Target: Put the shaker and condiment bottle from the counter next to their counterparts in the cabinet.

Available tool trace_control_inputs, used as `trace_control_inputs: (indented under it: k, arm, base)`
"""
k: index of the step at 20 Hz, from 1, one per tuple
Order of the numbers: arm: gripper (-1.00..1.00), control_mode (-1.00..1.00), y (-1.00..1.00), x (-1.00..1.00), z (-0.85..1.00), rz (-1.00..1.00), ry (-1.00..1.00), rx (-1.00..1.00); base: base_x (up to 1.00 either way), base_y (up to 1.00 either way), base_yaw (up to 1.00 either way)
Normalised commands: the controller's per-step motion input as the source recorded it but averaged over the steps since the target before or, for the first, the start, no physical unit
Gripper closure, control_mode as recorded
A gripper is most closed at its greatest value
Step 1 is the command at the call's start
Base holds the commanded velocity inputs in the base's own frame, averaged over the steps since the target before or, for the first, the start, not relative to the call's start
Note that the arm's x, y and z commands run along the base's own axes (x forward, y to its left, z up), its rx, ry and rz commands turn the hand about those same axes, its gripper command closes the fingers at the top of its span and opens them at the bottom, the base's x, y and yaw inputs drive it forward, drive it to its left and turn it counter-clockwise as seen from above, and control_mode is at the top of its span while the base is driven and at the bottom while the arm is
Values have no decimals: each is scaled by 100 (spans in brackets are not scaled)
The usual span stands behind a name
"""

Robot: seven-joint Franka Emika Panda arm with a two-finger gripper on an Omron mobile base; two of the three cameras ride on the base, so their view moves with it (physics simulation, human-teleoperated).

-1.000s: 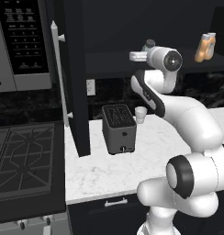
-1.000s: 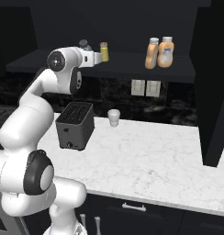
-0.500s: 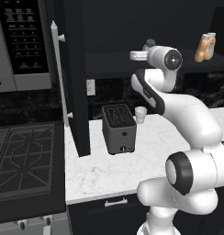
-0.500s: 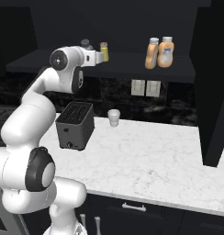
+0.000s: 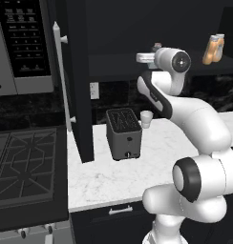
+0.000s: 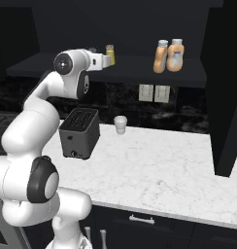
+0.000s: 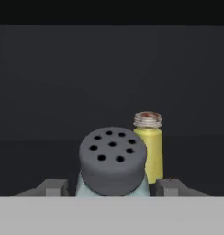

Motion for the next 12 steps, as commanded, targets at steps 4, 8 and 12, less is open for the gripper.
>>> trace_control_inputs:
  k: [4, 8, 12]
  arm:
    - [-100, -100, -7, 0, 0, 0, 0, 0]
    - [-100, -100, -5, 0, 0, 0, 0, 0]
    - [-100, -100, -3, 0, 0, 0, 0, 0]
  base:
    - [0, 0, 0]
    - [0, 0, 0]
    - [0, 0, 0]
